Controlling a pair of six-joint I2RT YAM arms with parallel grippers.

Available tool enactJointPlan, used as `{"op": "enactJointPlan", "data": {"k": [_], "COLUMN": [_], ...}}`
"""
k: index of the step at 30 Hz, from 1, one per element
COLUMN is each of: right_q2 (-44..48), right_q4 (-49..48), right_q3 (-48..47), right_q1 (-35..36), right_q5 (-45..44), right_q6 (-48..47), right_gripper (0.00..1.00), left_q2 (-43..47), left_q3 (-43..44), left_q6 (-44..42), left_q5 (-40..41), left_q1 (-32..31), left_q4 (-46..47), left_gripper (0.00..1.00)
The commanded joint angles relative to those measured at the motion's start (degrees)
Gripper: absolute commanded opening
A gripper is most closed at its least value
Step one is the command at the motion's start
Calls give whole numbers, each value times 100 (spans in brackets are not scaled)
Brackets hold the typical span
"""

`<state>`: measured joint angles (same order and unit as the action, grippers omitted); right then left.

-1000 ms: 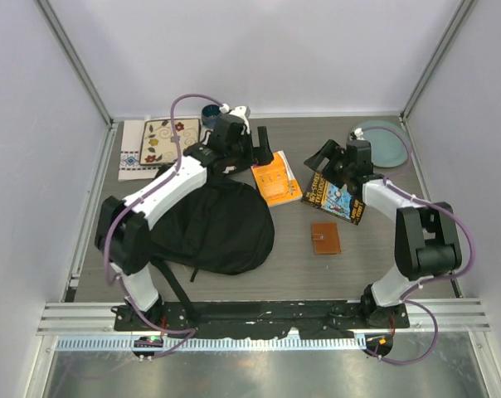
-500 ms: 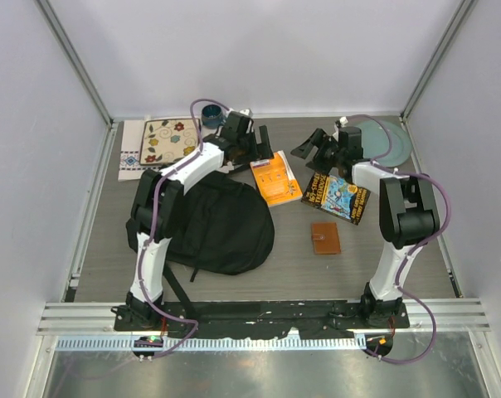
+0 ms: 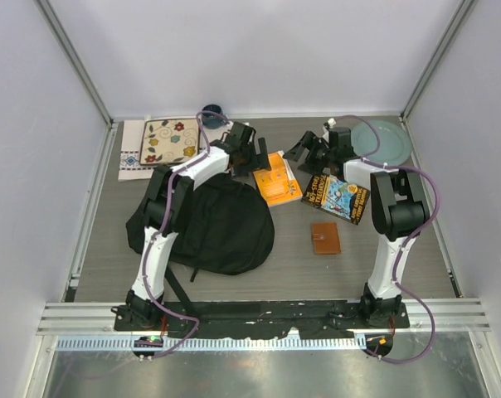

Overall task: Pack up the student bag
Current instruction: Pick up the book from the center of the board.

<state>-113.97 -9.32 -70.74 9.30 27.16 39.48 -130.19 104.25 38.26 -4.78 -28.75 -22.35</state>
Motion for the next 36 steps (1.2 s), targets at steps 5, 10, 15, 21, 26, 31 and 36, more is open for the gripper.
{"op": "enactJointPlan", "data": {"k": [5, 10, 15, 21, 26, 31, 36], "right_q2": [-239, -310, -310, -160, -274, -222, 67], "right_q4": [465, 563, 186, -1035, -572, -123, -690], "right_q3": [-449, -362, -204, 139, -80, -45, 104], "right_q1": [195, 221, 248, 239, 239, 230, 195], "right_q5": [-158, -97, 465, 1116, 994, 431, 561], "right_q6": [-301, -345, -161, 595, 386, 121, 392], "right_gripper": [87, 83, 67, 48, 50, 8, 1], "left_q2": [-419, -340, -279, -252, -235, -42, 502], "left_q3": [158, -53, -106, -36, -18, -115, -299], "left_q6": [445, 551, 665, 700, 700, 683, 472], "left_q5": [-612, -814, -1034, -1140, -1175, -1114, -816], "left_q1": [28, 28, 19, 28, 28, 28, 36], "left_q4": [169, 433, 652, 758, 767, 776, 732], "left_gripper": [86, 80, 73, 71, 69, 68, 73]}}
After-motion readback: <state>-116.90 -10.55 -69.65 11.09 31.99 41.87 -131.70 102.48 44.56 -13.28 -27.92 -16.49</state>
